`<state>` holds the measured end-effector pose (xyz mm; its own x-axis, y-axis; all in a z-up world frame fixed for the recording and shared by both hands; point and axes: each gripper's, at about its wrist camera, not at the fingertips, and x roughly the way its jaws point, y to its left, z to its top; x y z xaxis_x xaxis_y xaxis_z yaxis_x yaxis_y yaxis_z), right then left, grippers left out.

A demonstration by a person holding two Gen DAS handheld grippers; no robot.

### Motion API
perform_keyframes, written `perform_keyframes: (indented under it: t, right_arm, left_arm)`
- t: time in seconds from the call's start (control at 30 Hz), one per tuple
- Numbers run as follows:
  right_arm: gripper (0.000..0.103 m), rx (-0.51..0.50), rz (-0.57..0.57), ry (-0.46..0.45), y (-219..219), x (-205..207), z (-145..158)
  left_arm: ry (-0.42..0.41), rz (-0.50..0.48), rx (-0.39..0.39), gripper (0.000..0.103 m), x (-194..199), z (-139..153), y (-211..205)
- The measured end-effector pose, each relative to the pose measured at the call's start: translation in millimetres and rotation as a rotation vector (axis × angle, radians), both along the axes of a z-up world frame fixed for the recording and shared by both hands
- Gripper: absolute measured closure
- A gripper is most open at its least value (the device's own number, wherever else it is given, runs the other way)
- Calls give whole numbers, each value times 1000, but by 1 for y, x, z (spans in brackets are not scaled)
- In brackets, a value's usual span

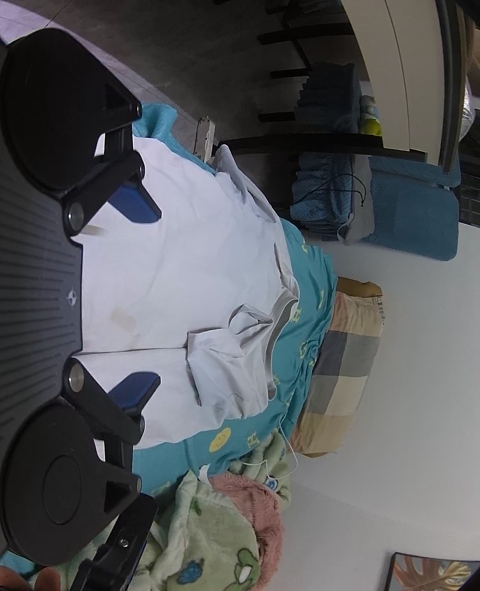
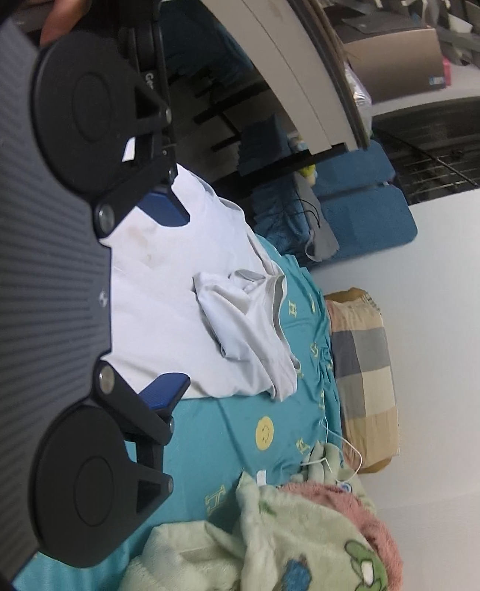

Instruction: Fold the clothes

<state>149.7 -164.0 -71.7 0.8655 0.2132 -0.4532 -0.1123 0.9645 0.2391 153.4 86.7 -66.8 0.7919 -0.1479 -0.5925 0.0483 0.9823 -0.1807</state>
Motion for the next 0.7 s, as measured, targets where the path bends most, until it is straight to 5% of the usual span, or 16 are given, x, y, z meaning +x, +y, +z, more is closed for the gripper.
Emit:
perform_keyframes:
  t: [0.17,0.27,0.47,0.7]
  right_arm:
    - [15,0,2,-16,2,-1,-1]
    - [15,12,-7,1,0,0,-6]
    - [15,19,-38,56,-5,8,-22]
    - [15,40,-42,136,-7,27,-43]
  left_arm:
    - [-6,-5,-11,0,-5,0,-2]
    - [39,18,-84,0,1,-5,9]
    - [193,261,-346,0,54,-24,74]
    - [252,527,-692,0,153,-84,182]
